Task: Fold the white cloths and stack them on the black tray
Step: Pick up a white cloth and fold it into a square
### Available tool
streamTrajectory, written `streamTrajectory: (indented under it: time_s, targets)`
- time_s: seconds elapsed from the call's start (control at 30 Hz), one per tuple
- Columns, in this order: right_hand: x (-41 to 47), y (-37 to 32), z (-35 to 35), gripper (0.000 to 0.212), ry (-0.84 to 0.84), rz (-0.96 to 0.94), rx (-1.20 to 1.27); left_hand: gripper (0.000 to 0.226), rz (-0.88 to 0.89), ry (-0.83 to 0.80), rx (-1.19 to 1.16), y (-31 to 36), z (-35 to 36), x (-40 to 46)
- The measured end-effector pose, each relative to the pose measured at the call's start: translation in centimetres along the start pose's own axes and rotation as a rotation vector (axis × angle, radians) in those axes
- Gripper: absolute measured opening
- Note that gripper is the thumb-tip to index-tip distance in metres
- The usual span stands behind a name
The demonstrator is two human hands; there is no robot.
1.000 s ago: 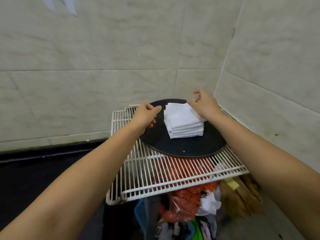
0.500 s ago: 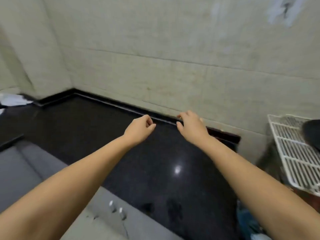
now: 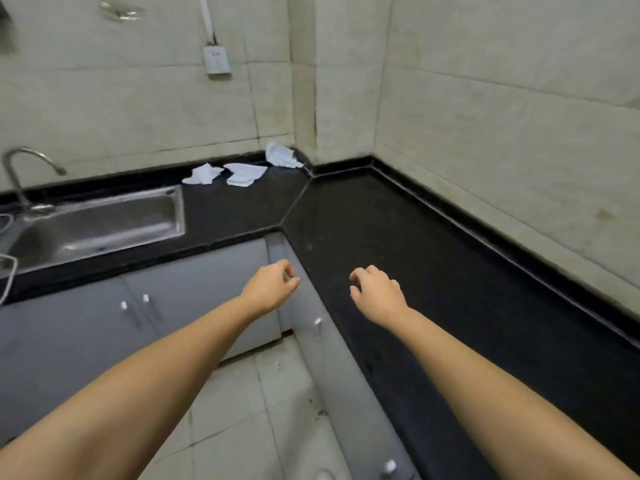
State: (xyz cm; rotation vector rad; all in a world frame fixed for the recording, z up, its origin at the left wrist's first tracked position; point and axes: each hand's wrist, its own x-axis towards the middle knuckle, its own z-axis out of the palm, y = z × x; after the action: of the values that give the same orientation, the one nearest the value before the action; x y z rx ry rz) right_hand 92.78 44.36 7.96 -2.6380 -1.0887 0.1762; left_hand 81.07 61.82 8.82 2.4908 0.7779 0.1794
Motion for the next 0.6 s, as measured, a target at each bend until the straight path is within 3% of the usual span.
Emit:
streamTrajectory:
  time_s: [0.4,0.6]
  targets:
    - [24.9,-5.0,2.1,0.032,-0.156,-0.213,-0.018,0.012,-0.257,0.071,-0.066,-8.8,-4.7,17.8]
    - [35.0,-8.1,5.0,0.027,-0.178,-0.241,-0.01,0.009,-0.285,0.072,-0.091,-15.0,-5.7,26.9]
